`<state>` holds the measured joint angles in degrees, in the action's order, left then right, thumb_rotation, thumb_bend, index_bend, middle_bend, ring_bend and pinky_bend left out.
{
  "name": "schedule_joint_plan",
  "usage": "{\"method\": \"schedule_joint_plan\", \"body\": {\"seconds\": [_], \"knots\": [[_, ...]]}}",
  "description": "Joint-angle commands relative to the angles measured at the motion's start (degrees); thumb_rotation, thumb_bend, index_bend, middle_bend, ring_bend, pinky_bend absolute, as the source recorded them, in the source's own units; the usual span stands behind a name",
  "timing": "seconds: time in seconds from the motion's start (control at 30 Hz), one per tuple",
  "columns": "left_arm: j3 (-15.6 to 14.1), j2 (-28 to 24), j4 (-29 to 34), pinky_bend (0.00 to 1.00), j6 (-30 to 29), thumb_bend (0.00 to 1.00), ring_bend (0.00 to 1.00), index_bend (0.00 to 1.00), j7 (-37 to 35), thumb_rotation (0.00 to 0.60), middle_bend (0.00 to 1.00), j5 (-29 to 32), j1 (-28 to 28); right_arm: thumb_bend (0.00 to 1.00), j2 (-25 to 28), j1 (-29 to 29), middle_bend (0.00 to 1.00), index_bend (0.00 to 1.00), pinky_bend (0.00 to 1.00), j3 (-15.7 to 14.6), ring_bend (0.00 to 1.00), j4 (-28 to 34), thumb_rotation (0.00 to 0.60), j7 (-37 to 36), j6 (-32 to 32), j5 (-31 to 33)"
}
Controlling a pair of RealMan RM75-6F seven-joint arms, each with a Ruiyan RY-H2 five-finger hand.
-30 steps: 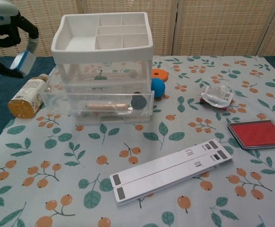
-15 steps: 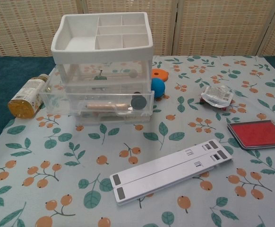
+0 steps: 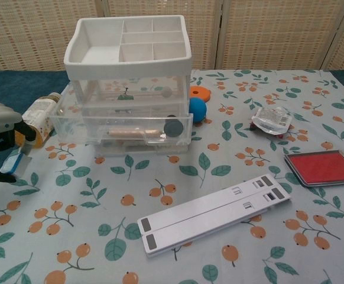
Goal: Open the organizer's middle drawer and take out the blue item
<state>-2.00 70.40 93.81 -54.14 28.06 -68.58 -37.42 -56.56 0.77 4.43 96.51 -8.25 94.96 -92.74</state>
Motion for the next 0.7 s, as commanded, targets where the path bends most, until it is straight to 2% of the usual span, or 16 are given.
{"method": "schedule_joint_plan", "body": {"seconds": [0.03,0.17,0.3,0.4,0.53,0.7], "knots": [[0.46,1.16,-0.65,1.00,0.48,0.14,1.00,0.50,0.49,0.600,0.90,0.78,-0.26,0.33,-0.01,-0.10,0.14,0.00,0.04,-0.03,0.05,-0.05,0.600,-0.11,0.09,0.05],[0.77,2.48,-1.04,1.00,-0.06,0.14,1.00,0.42,1.00,0.600,0.90,2.13,0.21,0.33,-0.16,-0.05,0.14,0.00,0.04,-0.02,0.05,-0.31,0.600,-0.42,-0.01,0.09],[1.00,2.65,-0.81,1.00,-1.68,0.14,1.00,0.25,1.48,0.600,0.90,3.63,1.31,0.33,-0.18,0.07,0.14,0.00,0.04,0.05,0.05,-0.49,0.600,-0.62,-0.12,0.09],[1.42,1.95,-0.73,1.00,-3.09,0.13,1.00,0.17,0.86,0.600,0.90,4.97,2.39,0.33,-0.19,0.18,0.14,0.00,0.04,0.04,0.05,-0.55,0.600,-0.70,-0.24,-0.05],[3.16,0.76,-0.98,1.00,-6.51,0.14,0.98,0.15,-2.52,0.600,0.87,7.37,4.82,0.33,-0.07,0.33,0.14,0.00,0.04,-0.05,0.05,-0.57,0.600,-0.71,-0.60,-0.12],[5.15,-0.67,-0.53,1.00,-13.63,0.14,0.87,0.20,-6.75,0.600,0.81,9.10,9.40,0.33,0.10,0.85,0.14,0.00,0.05,-0.27,0.05,-0.79,0.600,-1.13,-2.16,0.39]]}}
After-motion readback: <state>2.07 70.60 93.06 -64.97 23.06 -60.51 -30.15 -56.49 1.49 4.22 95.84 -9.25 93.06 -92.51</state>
